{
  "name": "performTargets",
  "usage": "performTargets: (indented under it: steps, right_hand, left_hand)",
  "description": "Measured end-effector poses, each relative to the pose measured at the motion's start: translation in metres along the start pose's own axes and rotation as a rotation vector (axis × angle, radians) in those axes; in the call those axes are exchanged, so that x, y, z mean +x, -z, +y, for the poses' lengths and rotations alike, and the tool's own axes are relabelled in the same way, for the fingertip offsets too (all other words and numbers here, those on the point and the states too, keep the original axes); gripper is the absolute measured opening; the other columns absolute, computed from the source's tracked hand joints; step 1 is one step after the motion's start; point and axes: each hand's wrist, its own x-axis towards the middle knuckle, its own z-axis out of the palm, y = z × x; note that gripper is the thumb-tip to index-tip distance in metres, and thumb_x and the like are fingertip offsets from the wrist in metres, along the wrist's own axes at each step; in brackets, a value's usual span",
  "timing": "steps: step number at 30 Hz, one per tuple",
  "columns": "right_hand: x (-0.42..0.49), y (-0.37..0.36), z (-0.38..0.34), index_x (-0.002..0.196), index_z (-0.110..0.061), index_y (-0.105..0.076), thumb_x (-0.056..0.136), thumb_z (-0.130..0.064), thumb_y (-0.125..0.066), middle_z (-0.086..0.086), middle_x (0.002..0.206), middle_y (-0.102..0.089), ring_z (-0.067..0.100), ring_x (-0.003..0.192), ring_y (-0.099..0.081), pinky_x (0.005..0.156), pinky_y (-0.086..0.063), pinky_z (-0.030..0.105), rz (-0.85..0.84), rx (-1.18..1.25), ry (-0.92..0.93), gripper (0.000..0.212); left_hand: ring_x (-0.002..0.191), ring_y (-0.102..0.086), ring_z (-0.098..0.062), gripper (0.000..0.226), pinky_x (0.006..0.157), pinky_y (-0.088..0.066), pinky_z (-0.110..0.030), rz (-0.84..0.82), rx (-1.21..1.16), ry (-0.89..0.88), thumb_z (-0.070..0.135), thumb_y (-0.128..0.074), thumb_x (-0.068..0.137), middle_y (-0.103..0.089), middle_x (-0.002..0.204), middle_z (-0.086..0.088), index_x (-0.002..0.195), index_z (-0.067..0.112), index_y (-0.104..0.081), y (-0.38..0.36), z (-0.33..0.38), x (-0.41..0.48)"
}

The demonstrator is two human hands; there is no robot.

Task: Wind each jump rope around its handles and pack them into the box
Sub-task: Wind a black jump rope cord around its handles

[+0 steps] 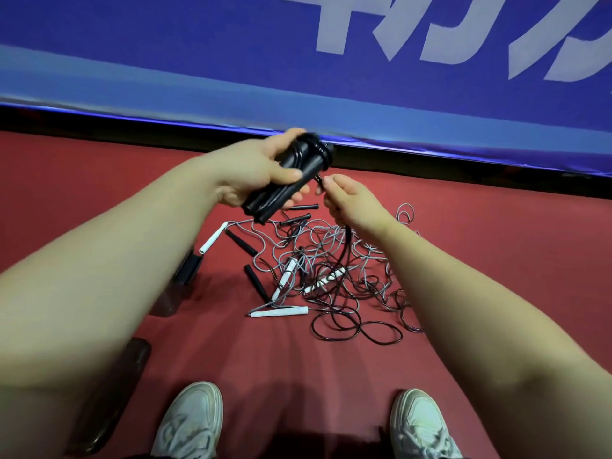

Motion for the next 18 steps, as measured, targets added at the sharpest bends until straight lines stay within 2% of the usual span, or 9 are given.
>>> performTargets:
  steps: [3,7,9,12,15,18]
  right_hand:
    - [-0.004,0.008,-0.004,0.076,-0.018,-0.053,0.102,-0.027,-0.037,-0.002,0.055,-0.037,0.011,0.048,-0.031,0.048,-0.026,0.025,-0.027,-0.209,-0.048,0.032]
    - [-0.011,0.019,-0.012,0.078,-0.015,-0.054,0.103,-0.025,-0.035,-0.004,0.058,-0.036,0.009,0.048,-0.032,0.049,-0.029,0.023,-0.103,-0.151,-0.202,0.033]
    - [-0.016,0.017,-0.018,0.086,-0.012,-0.057,0.103,-0.024,-0.034,-0.003,0.06,-0.037,0.01,0.05,-0.034,0.049,-0.031,0.022,-0.136,-0.222,-0.224,0.031]
    - [-0.019,0.009,-0.032,0.106,-0.011,-0.058,0.101,-0.025,-0.039,0.001,0.074,-0.052,0.012,0.058,-0.044,0.053,-0.035,0.023,-0.158,-0.645,-0.181,0.024]
    - [-0.022,-0.003,-0.044,0.118,-0.011,-0.055,0.097,-0.019,-0.043,0.007,0.105,-0.062,0.024,0.085,-0.056,0.067,-0.04,0.026,-0.11,-1.187,-0.109,0.026]
    - [-0.031,-0.015,-0.048,0.116,-0.012,-0.055,0.096,-0.012,-0.04,0.006,0.1,-0.06,0.026,0.078,-0.047,0.064,-0.036,0.03,-0.053,-1.434,-0.02,0.025]
  left_hand:
    - [0.069,-0.069,-0.021,0.072,0.063,-0.058,-0.032,0.077,0.153,0.042,-0.003,-0.046,0.095,-0.066,0.086,-0.017,0.147,0.04,-0.021,-0.003,-0.012,0.003]
    - [0.071,-0.065,-0.022,0.072,0.063,-0.057,-0.03,0.172,0.212,0.053,-0.005,-0.045,0.095,-0.064,0.085,-0.015,0.148,0.037,-0.02,0.002,-0.018,0.009]
    - [0.07,-0.063,-0.022,0.07,0.068,-0.056,-0.033,0.19,0.237,0.049,-0.005,-0.045,0.095,-0.063,0.084,-0.015,0.148,0.036,-0.021,0.0,-0.019,0.009]
    - [0.071,-0.061,-0.021,0.068,0.072,-0.054,-0.036,0.206,0.317,0.05,-0.003,-0.045,0.096,-0.063,0.084,-0.013,0.147,0.035,-0.023,-0.006,-0.021,0.011]
    - [0.072,-0.062,-0.02,0.07,0.068,-0.055,-0.034,0.196,0.381,0.072,-0.001,-0.047,0.096,-0.063,0.086,-0.012,0.148,0.037,-0.02,-0.008,-0.024,0.014]
    - [0.072,-0.061,-0.022,0.07,0.071,-0.055,-0.037,0.202,0.371,0.089,-0.002,-0.046,0.096,-0.062,0.086,-0.012,0.149,0.036,-0.019,-0.008,-0.028,0.015]
